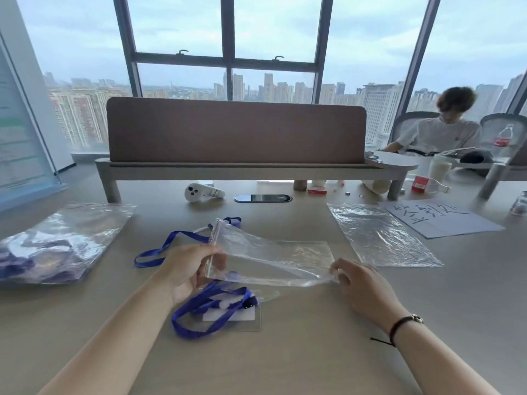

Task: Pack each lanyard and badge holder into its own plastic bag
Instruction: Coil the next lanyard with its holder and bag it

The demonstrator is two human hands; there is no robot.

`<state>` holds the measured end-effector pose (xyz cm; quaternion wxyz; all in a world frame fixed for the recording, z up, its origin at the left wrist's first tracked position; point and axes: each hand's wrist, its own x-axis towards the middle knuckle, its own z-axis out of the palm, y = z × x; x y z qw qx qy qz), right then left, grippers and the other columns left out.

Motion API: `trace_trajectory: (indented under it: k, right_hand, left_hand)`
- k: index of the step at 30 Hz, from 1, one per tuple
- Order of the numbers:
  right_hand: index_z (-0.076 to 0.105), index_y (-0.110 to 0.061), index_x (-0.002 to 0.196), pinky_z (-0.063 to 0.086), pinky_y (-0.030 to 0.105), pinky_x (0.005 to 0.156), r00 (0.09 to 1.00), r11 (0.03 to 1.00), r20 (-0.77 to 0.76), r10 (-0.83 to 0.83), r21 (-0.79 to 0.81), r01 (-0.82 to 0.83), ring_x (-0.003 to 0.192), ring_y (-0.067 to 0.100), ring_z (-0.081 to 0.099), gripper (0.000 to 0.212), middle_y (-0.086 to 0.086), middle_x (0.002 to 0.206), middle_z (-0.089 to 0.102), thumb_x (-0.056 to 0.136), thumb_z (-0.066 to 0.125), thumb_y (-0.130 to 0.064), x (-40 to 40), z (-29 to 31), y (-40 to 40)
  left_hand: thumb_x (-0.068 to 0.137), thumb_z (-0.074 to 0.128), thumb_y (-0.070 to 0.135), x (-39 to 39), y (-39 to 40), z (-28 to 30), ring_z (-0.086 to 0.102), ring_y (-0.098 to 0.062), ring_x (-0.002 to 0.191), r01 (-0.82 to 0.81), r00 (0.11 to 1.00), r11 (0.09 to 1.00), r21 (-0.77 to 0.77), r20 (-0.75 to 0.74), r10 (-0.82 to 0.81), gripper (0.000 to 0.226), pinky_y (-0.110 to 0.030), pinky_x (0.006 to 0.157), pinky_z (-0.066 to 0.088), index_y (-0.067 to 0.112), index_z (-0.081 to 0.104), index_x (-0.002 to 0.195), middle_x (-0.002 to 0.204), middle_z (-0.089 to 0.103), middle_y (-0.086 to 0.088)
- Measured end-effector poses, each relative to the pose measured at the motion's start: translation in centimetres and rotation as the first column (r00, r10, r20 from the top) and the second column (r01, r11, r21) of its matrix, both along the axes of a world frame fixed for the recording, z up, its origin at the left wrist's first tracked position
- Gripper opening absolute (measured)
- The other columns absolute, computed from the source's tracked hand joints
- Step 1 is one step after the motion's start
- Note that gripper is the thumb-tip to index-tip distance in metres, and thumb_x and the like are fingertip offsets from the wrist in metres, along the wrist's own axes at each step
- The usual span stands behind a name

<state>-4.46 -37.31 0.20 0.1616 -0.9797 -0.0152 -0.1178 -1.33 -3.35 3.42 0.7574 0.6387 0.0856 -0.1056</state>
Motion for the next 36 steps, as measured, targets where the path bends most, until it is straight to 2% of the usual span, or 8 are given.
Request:
trace_trajectory:
  k: [4, 6, 11, 18, 25, 28, 32, 36]
  right_hand:
    - [0.066, -0.029, 0.111, 0.041, 0.034, 0.089, 0.986, 0.985, 0.131, -0.105, 0.151, 0.085, 0.107, 0.026, 0.061, 0.045, 0.001, 0.113, 0.071, 0.082, 0.048, 0.000, 1.6, 1.1, 2.9]
    - [0.067, -0.026, 0.106, 0.043, 0.034, 0.090, 0.975, 0.986, 0.217, -0.043, 0.169, 0.005, 0.104, 0.026, 0.063, 0.040, -0.001, 0.108, 0.072, 0.081, 0.050, -0.001, 2.0, 1.8, 5.6]
    - [0.064, -0.027, 0.101, 0.048, 0.030, 0.077, 0.957, 0.925, 0.243, 0.160, 0.302, -0.232, 0.091, 0.011, 0.062, 0.013, -0.014, 0.096, 0.068, 0.093, 0.057, -0.033, 2.4, 3.0, 13.5]
    - [0.049, -0.023, 0.066, 0.044, 0.031, 0.056, 0.964, 0.888, 0.187, 0.188, 0.387, -0.248, 0.059, 0.010, 0.052, 0.044, -0.005, 0.061, 0.057, 0.088, 0.055, -0.061, 2.2, 1.7, 17.4]
    - [0.042, -0.021, 0.057, 0.031, 0.022, 0.048, 0.969, 0.818, 0.153, 0.194, 0.519, -0.246, 0.049, 0.007, 0.038, 0.047, -0.008, 0.049, 0.044, 0.083, 0.065, -0.052, 1.9, 0.4, 16.0]
    - [0.039, -0.021, 0.054, 0.030, 0.024, 0.049, 0.967, 0.823, 0.134, 0.217, 0.507, -0.255, 0.049, 0.007, 0.036, 0.048, -0.008, 0.047, 0.042, 0.087, 0.065, -0.044, 1.9, 0.3, 16.0]
    - [0.038, -0.021, 0.057, 0.031, 0.029, 0.052, 0.956, 0.789, 0.135, 0.260, 0.541, -0.291, 0.050, 0.007, 0.034, 0.044, -0.010, 0.050, 0.041, 0.095, 0.056, -0.035, 1.7, 0.5, 16.2]
    - [0.039, -0.017, 0.060, 0.035, 0.035, 0.053, 0.949, 0.750, 0.176, 0.261, 0.583, -0.314, 0.051, 0.008, 0.036, 0.041, -0.004, 0.053, 0.040, 0.098, 0.052, -0.026, 1.5, 0.9, 16.3]
  left_hand:
    - [0.098, 0.057, 0.014, -0.9, -0.5, -0.3, 0.071, -0.034, 0.084, 0.041, 0.999, 0.999, -0.004, 0.011, -0.041, 0.027, -0.037, 0.067, 0.060, -0.007, 0.074, 0.100, 0.098, 0.074, -0.026]
    - [0.099, 0.056, 0.015, -1.2, -0.8, -0.5, 0.071, -0.038, 0.092, 0.068, 0.997, 0.998, 0.010, 0.024, -0.068, 0.028, -0.047, 0.084, 0.058, -0.006, 0.074, 0.102, 0.101, 0.073, -0.027]
    - [0.102, 0.052, 0.018, -2.2, -1.8, 0.0, 0.074, -0.035, 0.088, 0.080, 0.996, 0.996, 0.029, 0.035, -0.081, 0.028, -0.043, 0.074, 0.063, -0.003, 0.070, 0.106, 0.097, 0.075, -0.025]
    - [0.099, 0.057, 0.012, -3.7, -1.7, 0.2, 0.074, -0.035, 0.082, 0.202, 0.959, 0.968, 0.148, 0.172, -0.226, 0.021, -0.042, 0.071, 0.061, 0.005, 0.077, 0.093, 0.091, 0.075, -0.023]
    - [0.092, 0.066, 0.005, -3.8, -2.3, -0.3, 0.073, -0.031, 0.078, 0.220, 0.929, 0.946, 0.239, 0.244, -0.278, 0.012, -0.037, 0.067, 0.061, 0.001, 0.076, 0.098, 0.086, 0.074, -0.022]
    - [0.086, 0.074, 0.006, -3.8, -2.5, -0.7, 0.068, -0.029, 0.070, 0.203, 0.934, 0.938, 0.280, 0.234, -0.272, 0.008, -0.033, 0.062, 0.056, -0.001, 0.073, 0.084, 0.083, 0.071, -0.031]
    - [0.068, 0.084, 0.027, -3.9, -2.4, -0.5, 0.058, -0.020, 0.054, 0.183, 0.945, 0.937, 0.299, 0.210, -0.251, 0.032, -0.027, 0.053, 0.050, -0.001, 0.068, 0.070, 0.061, 0.064, -0.015]
    - [0.072, 0.085, 0.022, -3.9, -2.3, -0.2, 0.059, -0.018, 0.051, 0.159, 0.959, 0.952, 0.262, 0.187, -0.212, 0.027, -0.025, 0.050, 0.050, 0.004, 0.065, 0.068, 0.058, 0.065, -0.012]
